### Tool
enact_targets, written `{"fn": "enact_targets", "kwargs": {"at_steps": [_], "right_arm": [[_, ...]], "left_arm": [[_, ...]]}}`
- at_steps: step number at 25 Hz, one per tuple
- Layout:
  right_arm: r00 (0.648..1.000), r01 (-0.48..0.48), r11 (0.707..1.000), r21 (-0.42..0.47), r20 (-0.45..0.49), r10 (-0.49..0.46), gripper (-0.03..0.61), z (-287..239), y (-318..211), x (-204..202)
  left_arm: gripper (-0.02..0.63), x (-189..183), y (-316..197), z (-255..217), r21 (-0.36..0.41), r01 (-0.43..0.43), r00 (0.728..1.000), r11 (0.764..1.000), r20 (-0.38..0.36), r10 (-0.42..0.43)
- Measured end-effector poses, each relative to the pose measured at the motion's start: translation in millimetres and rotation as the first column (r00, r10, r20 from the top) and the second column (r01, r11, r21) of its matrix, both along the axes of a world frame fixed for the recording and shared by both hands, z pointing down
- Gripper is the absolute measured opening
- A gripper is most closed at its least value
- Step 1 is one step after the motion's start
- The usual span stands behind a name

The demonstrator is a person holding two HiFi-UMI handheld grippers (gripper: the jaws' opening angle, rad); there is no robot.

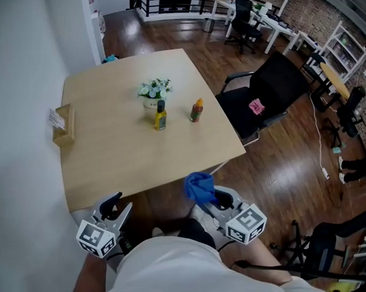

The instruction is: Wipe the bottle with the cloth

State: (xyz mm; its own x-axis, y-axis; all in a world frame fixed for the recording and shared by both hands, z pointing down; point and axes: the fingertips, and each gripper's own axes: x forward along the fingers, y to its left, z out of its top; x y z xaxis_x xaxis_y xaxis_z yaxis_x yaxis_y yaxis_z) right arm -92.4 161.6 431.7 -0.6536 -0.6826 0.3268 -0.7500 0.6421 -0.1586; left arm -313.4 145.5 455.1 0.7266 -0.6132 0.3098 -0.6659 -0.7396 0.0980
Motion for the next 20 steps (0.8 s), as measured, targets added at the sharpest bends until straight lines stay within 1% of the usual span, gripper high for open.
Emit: {"fn": "enact_targets", "kwargs": {"at_steps": [5, 14, 18, 20], "right_arm": [[1.000, 0.001, 1.000, 0.012, -0.008, 0.000, 0.124, -8.2, 13.5, -0.6], [1.000, -0.020, 0.999, 0.028, 0.001, 0.019, 0.126, -15.4, 16.4, -2.5], [1.000, -0.004, 0.999, 0.035, -0.009, 0.004, 0.126, -16.2, 18.8, -9.2], [1.000, 0.005, 0.999, 0.041, -0.010, -0.005, 0.126, -16.6, 18.3, -13.3]], "left_arm": [[0.169, -3.0, 1.6, -15.3, 0.023, 0.017, 0.999, 1.000, -0.034, -0.016], [0.169, 16.0, 4.8, -24.2, 0.032, -0.063, 0.996, 0.997, -0.066, 0.065], [0.169, 20.7, 3.0, -32.4, 0.024, -0.054, 0.991, 0.998, -0.118, 0.057], [0.169, 21.5, 4.3, -31.7, 0.024, -0.058, 0.991, 0.998, -0.121, 0.060]]}}
